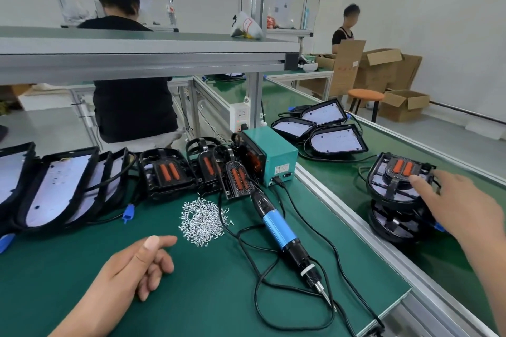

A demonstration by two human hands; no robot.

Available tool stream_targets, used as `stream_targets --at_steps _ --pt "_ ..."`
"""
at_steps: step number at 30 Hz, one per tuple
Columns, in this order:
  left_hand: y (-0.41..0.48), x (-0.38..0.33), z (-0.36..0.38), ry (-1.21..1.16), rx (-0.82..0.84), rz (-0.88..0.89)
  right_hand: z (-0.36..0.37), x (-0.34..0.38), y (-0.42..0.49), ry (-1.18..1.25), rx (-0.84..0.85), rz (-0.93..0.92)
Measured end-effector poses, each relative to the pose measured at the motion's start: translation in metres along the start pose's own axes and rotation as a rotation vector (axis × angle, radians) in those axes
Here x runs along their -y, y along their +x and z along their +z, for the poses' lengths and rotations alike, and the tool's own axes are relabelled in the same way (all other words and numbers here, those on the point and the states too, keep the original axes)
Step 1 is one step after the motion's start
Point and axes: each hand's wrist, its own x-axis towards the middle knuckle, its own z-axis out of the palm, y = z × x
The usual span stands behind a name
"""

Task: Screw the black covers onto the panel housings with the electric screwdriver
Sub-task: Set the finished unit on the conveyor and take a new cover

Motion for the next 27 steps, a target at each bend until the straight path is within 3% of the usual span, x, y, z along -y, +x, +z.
stream_targets --at_steps 7,11,15,20,27 --pt "-0.002 -0.005 0.001 -0.030 -0.002 -0.017 -0.009 0.000 -0.005 -0.110 -0.011 -0.068" --pt "-0.004 -0.009 0.004 -0.053 -0.012 -0.024 -0.016 0.020 -0.019 0.002 -0.056 -0.105" --pt "-0.007 -0.013 0.005 -0.050 -0.007 -0.032 -0.029 0.078 -0.049 0.281 -0.133 -0.260" --pt "-0.008 -0.017 0.005 -0.068 -0.015 -0.043 -0.035 0.166 -0.086 0.568 -0.029 -0.440" --pt "-0.006 -0.017 0.007 -0.055 -0.102 -0.068 -0.016 0.294 -0.132 0.760 0.172 -0.679"
